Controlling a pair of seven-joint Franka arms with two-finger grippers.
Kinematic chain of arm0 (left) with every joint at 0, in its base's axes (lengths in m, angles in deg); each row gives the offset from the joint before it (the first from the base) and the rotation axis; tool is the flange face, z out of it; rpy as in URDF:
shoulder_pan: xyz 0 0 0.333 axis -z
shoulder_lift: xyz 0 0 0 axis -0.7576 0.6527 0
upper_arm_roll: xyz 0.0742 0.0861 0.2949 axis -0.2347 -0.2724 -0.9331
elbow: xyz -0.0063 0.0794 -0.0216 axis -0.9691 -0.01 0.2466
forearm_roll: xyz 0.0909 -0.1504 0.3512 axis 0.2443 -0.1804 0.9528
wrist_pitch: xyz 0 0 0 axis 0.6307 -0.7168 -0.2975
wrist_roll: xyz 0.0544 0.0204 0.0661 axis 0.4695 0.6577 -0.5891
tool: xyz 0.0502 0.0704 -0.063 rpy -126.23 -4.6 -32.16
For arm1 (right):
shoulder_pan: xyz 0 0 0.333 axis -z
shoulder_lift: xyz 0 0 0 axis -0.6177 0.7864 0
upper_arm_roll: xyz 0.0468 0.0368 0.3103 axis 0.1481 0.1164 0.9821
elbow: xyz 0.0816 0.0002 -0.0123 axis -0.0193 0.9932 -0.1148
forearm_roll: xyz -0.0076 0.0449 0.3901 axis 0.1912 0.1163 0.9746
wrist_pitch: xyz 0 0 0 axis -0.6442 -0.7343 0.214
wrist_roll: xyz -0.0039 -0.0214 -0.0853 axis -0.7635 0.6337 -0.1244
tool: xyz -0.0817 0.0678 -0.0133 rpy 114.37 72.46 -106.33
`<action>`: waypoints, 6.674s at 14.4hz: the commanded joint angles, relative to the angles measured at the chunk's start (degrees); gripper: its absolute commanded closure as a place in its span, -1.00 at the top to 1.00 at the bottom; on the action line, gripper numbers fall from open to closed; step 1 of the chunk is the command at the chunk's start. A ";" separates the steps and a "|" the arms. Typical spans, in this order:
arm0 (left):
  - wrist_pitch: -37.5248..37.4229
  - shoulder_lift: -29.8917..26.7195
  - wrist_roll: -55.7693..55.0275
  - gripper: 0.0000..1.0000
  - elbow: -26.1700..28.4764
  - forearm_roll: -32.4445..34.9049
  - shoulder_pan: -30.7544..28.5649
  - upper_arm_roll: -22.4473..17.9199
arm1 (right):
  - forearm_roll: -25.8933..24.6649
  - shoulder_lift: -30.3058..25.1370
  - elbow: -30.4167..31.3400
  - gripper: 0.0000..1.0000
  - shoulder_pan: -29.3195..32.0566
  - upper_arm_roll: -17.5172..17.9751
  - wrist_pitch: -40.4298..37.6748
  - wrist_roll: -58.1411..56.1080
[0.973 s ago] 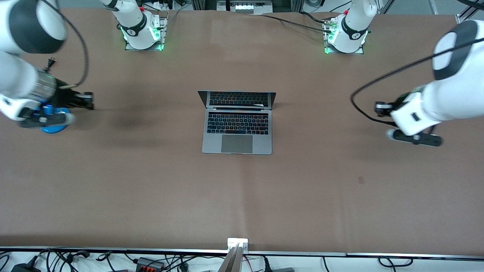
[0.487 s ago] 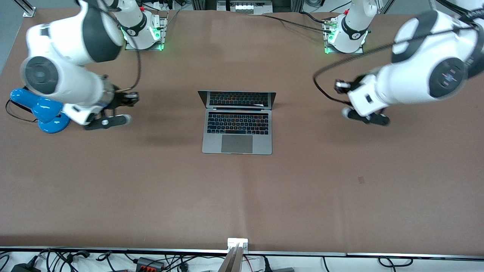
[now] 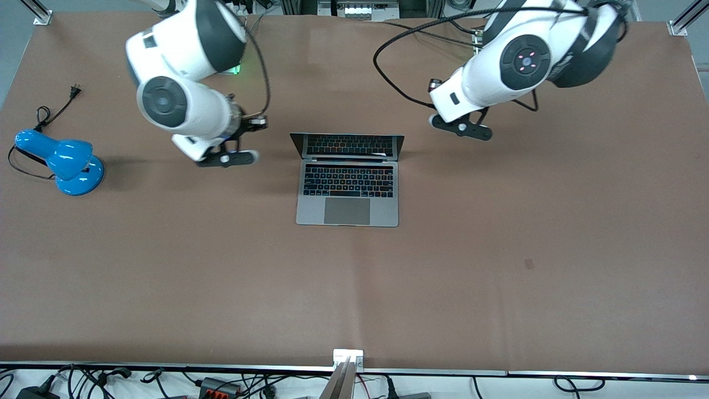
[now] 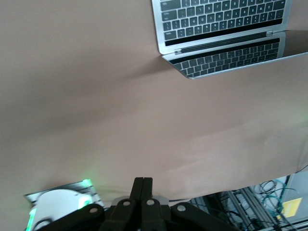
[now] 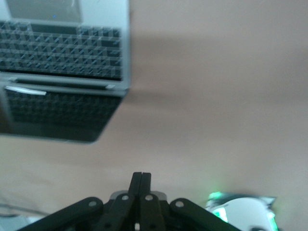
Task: Close laptop with both arms from behind
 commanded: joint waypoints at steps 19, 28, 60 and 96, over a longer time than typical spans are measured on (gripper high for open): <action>46.90 2.38 3.10 -0.99 21.22 -7.78 -1.00 13.44 | 8.39 10.04 0.01 -1.00 -6.81 -0.65 8.29 0.87; 56.50 16.36 3.01 -0.99 12.34 8.21 -4.34 12.30 | 8.13 16.10 -8.34 -1.00 -6.20 -1.27 8.47 0.60; 81.56 39.58 2.66 -1.00 4.95 19.82 3.13 0.25 | 2.06 35.00 -14.85 -1.00 -6.37 -2.50 31.67 1.75; -13.28 9.78 20.86 1.00 -21.15 20.88 -17.91 -9.98 | -7.42 3.28 -17.40 1.00 4.53 -19.89 3.73 -13.90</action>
